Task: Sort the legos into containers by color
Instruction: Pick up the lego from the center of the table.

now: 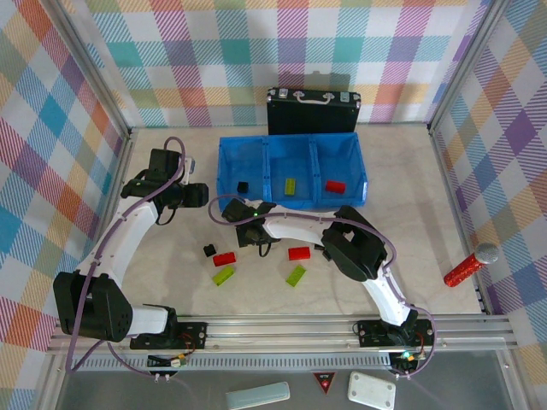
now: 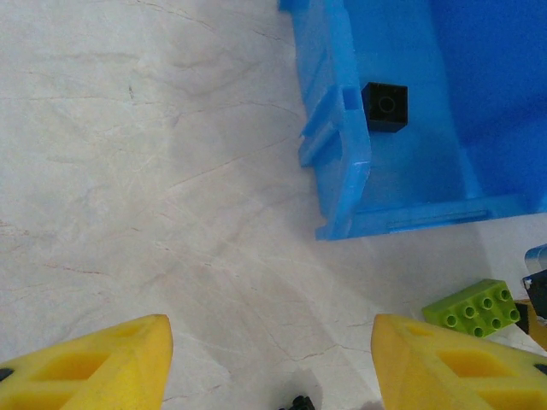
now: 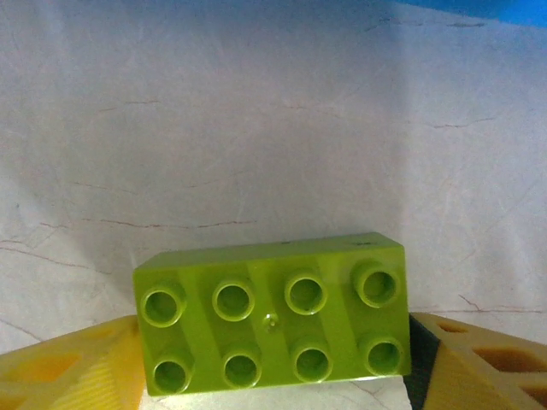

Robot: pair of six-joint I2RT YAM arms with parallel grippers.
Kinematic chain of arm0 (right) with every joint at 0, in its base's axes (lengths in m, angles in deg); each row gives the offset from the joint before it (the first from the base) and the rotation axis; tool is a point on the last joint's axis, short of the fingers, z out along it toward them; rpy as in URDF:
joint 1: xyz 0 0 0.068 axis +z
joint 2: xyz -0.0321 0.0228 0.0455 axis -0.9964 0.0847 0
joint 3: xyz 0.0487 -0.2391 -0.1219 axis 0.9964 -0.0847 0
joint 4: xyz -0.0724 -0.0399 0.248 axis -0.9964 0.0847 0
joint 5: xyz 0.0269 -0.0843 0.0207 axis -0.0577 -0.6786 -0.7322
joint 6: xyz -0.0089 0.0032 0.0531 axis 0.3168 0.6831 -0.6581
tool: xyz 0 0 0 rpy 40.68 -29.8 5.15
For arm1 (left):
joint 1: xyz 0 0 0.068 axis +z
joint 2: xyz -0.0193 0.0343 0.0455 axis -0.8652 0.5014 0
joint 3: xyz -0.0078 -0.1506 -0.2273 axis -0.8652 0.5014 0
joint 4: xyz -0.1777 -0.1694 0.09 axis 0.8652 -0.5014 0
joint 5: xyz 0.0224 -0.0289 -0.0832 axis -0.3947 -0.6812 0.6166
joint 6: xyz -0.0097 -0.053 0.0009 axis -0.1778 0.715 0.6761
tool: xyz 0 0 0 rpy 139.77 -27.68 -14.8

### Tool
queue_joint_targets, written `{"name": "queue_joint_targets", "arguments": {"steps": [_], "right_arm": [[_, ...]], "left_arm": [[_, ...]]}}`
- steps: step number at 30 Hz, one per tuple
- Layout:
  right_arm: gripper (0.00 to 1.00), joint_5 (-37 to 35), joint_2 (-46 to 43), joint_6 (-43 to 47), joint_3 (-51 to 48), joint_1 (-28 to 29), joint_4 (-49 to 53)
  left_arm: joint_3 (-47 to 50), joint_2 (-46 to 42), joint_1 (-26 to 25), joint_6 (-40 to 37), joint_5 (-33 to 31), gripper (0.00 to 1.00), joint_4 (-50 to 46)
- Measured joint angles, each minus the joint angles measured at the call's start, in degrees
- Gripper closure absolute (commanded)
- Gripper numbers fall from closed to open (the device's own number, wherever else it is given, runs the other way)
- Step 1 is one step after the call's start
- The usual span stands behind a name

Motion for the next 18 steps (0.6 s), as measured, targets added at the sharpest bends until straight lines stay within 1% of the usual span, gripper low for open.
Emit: {"name": "queue_joint_targets", "arguments": {"steps": [12,18], "right_arm": [[0.31,0.0,0.0,0.4,0.1,-0.2,-0.1],[0.33,-0.1,0.0,0.5,0.1,-0.2,-0.1]], "left_arm": [[0.0,0.0,0.1,0.0,0.0,0.37,0.0],[0.0,0.0,0.1,0.0,0.0,0.37,0.0]]}}
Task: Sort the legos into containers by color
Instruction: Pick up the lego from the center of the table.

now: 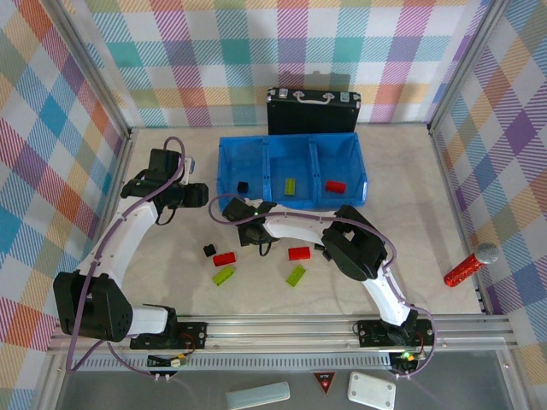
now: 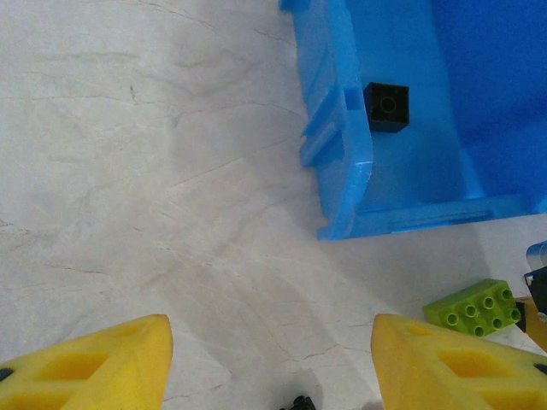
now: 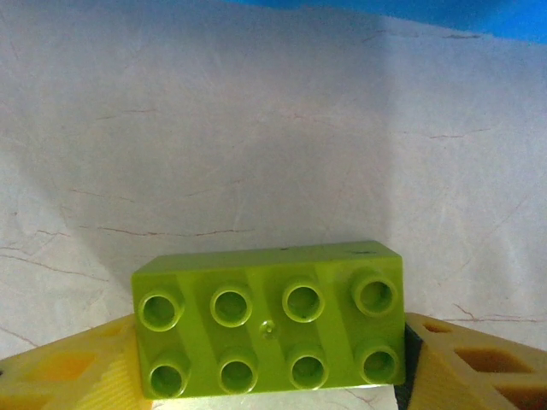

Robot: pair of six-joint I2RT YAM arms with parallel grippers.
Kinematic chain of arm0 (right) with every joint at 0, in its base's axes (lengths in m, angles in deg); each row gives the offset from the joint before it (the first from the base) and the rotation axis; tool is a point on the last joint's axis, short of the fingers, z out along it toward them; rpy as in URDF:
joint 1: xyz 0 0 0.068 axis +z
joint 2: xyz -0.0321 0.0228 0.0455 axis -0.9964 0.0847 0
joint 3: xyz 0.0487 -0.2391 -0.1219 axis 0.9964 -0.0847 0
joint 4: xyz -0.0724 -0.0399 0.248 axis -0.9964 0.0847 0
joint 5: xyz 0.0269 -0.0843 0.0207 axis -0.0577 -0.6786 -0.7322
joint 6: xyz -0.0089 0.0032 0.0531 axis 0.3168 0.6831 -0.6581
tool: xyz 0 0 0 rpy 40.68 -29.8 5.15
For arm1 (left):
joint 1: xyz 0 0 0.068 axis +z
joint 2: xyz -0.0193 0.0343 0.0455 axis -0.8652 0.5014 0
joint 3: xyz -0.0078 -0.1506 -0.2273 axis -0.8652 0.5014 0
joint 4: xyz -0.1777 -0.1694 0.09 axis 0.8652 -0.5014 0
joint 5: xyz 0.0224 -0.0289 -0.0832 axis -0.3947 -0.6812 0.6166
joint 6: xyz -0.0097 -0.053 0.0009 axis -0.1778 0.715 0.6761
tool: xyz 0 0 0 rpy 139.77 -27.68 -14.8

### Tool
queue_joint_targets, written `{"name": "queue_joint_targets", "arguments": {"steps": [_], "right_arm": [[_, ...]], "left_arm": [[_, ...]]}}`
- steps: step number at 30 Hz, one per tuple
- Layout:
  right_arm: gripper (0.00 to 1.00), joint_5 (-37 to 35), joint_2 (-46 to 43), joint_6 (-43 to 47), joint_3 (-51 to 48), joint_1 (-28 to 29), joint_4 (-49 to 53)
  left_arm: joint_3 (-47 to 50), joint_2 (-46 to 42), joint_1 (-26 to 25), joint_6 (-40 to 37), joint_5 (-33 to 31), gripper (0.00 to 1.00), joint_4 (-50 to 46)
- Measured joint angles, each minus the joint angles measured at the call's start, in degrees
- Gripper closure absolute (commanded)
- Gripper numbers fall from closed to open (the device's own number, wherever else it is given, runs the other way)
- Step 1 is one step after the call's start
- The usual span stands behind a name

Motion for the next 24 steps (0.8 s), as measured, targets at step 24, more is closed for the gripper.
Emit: {"name": "queue_joint_targets", "arguments": {"steps": [24], "right_arm": [[0.33,-1.4,-9.1,0.0,-6.9,-1.0,0.6]], "left_arm": [[0.0,0.0,0.2,0.0,0.0,0.37,0.0]]}}
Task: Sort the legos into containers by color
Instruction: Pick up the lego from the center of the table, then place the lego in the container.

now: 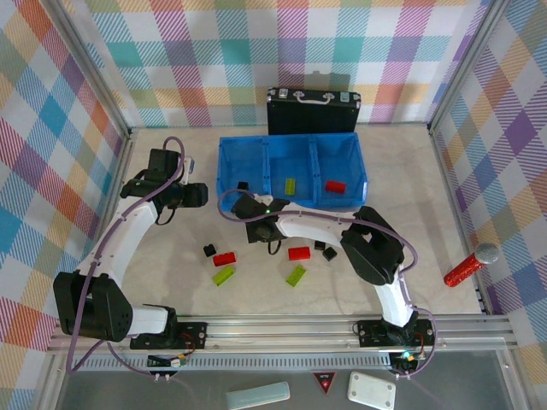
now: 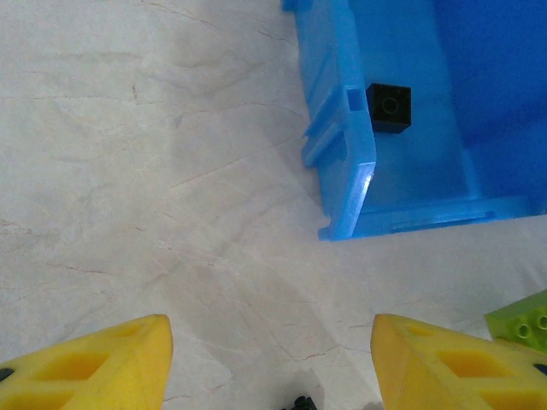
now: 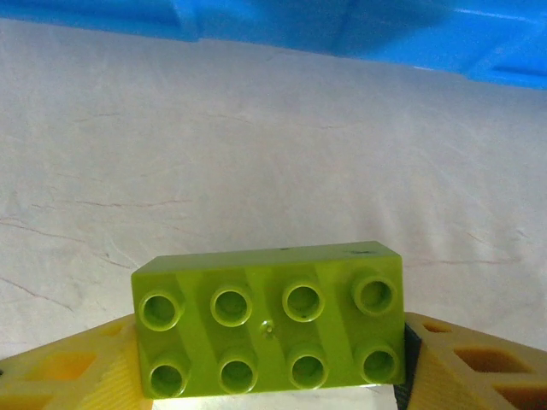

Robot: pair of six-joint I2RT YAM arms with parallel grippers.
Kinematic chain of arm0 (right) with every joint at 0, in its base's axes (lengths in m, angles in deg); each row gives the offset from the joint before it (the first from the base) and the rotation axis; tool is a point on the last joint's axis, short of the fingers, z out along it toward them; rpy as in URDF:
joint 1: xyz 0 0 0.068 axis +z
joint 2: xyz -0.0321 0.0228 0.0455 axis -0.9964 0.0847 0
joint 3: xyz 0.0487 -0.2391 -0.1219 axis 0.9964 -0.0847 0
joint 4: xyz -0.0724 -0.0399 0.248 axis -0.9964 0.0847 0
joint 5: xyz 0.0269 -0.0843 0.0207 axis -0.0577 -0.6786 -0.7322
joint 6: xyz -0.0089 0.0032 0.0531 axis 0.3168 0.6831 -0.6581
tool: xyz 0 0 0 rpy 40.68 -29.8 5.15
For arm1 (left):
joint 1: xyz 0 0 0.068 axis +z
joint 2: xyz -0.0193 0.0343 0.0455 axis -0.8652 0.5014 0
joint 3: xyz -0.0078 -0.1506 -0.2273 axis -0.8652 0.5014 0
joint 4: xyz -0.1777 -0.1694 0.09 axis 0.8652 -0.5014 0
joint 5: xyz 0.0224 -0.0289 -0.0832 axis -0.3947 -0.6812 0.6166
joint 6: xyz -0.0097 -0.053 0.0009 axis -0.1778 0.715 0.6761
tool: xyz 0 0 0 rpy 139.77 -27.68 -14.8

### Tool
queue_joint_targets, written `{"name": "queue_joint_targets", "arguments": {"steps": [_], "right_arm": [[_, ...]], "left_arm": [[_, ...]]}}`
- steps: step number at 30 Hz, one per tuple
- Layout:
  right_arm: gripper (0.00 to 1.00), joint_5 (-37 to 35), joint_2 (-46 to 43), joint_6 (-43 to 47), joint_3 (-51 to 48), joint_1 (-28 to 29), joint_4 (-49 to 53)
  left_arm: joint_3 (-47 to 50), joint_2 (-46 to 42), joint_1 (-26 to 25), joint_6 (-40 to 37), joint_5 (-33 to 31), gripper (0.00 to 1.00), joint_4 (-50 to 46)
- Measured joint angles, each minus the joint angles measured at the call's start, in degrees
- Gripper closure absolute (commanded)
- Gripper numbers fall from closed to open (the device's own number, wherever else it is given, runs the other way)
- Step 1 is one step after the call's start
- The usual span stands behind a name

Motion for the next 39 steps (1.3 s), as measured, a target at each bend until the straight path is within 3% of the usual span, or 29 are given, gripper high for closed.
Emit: {"name": "queue_joint_targets", "arguments": {"steps": [11,24,32,39], "right_arm": [[0.33,-0.9,-8.0,0.0,-6.2,-1.6,2.1],[0.33,-1.0,-12.4,2.7,-5.9,-7.3,2.7],[0.34,0.7,-11.5,6.6,-0.2,-13.0,3.1],[0.34,2.7,-4.9,10.4,8.4,-17.5,3.0]], "left_arm": [[0.0,0.0,0.0,0.0,0.5,0.37,0.0],[0.0,0.0,0.0,0.0,0.6,0.37,0.0],[0.0,0.0,0.0,0.0,0.6,0.37,0.0],[0.0,0.0,0.0,0.0,0.6,0.37,0.0]]}}
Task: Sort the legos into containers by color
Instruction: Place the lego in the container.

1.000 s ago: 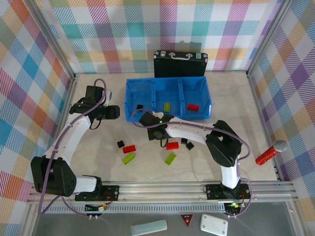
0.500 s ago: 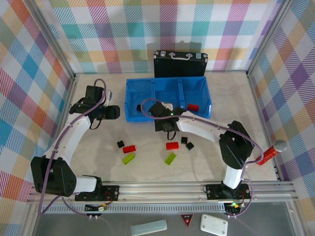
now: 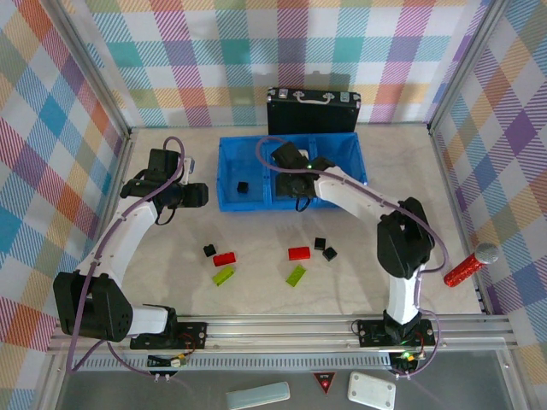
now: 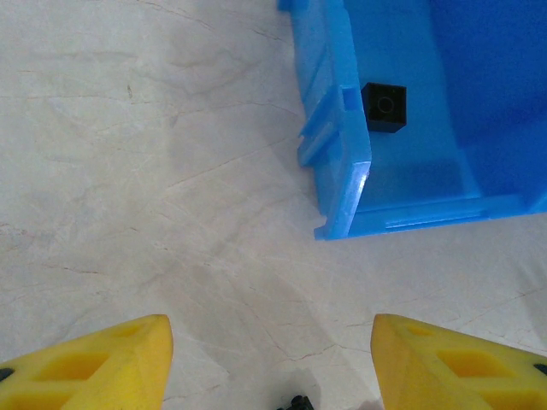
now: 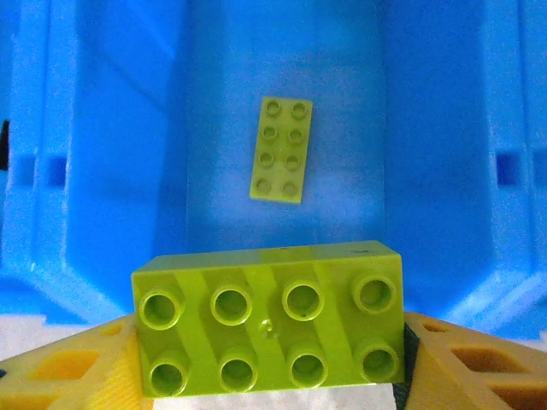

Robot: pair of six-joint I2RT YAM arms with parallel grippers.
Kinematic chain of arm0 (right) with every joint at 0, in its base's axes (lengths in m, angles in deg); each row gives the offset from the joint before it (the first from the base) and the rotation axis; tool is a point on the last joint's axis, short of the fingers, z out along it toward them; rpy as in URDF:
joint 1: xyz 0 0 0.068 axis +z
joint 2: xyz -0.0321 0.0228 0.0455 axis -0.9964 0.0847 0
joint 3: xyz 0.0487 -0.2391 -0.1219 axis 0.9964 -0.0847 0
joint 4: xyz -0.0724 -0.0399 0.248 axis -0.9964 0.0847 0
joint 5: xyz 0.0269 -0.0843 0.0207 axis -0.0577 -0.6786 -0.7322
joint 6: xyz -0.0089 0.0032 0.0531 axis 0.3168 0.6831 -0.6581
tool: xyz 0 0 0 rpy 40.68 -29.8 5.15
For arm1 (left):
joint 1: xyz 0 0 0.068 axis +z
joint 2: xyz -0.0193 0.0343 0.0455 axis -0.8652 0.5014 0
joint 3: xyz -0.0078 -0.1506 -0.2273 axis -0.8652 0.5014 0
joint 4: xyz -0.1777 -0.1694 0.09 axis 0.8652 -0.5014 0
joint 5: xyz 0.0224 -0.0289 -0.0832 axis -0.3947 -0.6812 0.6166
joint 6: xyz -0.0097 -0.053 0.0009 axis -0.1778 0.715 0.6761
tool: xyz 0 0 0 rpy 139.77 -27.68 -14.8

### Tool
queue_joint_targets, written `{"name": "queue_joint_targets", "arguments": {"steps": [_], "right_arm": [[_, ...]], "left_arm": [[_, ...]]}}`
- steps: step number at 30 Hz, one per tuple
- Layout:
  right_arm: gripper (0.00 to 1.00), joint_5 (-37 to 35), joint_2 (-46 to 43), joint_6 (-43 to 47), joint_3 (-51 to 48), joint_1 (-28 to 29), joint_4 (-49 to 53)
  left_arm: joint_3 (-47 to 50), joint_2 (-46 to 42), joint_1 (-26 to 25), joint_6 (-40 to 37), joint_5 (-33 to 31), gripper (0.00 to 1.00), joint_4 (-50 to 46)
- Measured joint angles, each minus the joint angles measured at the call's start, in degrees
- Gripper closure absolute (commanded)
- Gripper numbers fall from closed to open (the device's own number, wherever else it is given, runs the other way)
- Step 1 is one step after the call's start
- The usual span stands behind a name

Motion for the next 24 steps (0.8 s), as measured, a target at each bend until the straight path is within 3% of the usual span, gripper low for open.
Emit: {"name": "queue_joint_targets", "arguments": {"steps": [18,24], "right_arm": [[0.35,3.7,24.7,5.6,30.6,-6.2,4.6],[0.35,4.5,29.1,5.8,34.1,-7.4,5.2]], "left_arm": [[0.0,0.0,0.3,0.0,0.0,0.37,0.0],[0.0,0.0,0.3,0.0,0.0,0.37,0.0]]}}
